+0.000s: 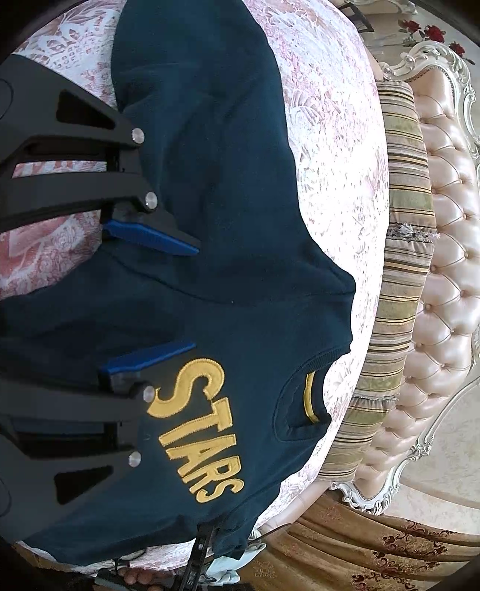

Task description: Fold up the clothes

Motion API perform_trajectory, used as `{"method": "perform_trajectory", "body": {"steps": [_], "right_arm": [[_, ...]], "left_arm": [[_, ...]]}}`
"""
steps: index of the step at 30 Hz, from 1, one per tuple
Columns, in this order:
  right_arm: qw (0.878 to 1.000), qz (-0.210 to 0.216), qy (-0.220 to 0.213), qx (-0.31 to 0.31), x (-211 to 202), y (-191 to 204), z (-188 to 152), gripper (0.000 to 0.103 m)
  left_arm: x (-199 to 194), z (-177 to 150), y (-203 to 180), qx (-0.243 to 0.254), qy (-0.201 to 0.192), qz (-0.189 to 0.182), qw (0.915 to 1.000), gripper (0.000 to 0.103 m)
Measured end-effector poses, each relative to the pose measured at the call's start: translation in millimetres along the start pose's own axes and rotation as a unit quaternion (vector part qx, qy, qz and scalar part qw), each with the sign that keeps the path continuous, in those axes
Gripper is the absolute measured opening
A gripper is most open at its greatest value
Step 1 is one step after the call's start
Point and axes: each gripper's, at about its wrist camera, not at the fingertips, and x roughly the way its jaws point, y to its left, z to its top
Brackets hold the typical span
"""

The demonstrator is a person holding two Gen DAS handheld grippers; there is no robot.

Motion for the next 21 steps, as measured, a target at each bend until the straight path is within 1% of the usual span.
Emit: {"method": "perform_trajectory", "body": {"steps": [1,2,3,4,5,6,7,8,9,11,13,15,16,18,20,21], "right_arm": [[1.000,-0.012,-0.003,-0.015,-12,-1,-1,0.017],[0.999,-0.026,-0.009,-0.024,-22,-5,1,0.019],[0.998,-0.047,-0.022,-0.040,-32,-14,10,0.026],[0.995,-0.068,-0.035,-0.056,-42,-23,20,0.030],[0.992,-0.089,-0.048,-0.073,-51,-32,29,0.040],[0.988,-0.110,-0.061,-0.089,-61,-42,39,0.046],[0.986,-0.112,-0.053,-0.110,-59,-55,53,0.051],[0.984,-0.113,-0.043,-0.130,-56,-68,68,0.053],[0.981,-0.114,-0.033,-0.151,-52,-82,82,0.053],[0.980,-0.091,0.018,-0.176,-31,-108,107,0.053],[0.980,-0.082,0.039,-0.178,-14,-126,122,0.053],[0.978,-0.070,0.066,-0.187,1,-136,127,0.051],[0.976,-0.078,0.072,-0.191,6,-142,129,0.051],[0.974,-0.070,0.089,-0.198,14,-147,128,0.051],[0.970,-0.081,0.097,-0.208,19,-149,124,0.051],[0.969,-0.074,0.107,-0.209,20,-149,122,0.051]], "left_arm": [[0,0,-1,0.000,0.000,0.000,1.0000,0.052],[0,0,-1,0.000,0.000,0.001,1.0000,0.052],[-1,0,-1,0.000,0.000,0.001,1.0000,0.052],[0,0,-1,0.001,0.000,0.001,1.0000,0.052],[0,0,-1,0.001,0.000,0.001,1.0000,0.052],[0,0,-1,0.001,0.000,0.000,1.0000,0.052],[0,0,-1,0.001,0.000,0.000,1.0000,0.052],[0,0,-1,0.003,0.000,0.001,1.0000,0.052],[0,0,-1,0.004,0.000,0.002,1.0000,0.052],[0,0,-2,0.006,-0.001,0.003,1.0000,0.052],[0,0,-2,0.007,-0.001,0.003,1.0000,0.052],[0,0,-2,0.007,-0.001,0.003,1.0000,0.052],[0,0,-2,0.008,-0.001,0.003,1.0000,0.052],[0,-1,-2,0.008,-0.001,0.004,1.0000,0.052],[0,-1,-3,0.010,-0.001,0.006,0.9999,0.052],[0,-1,-3,0.010,0.000,0.006,0.9999,0.052]]}}
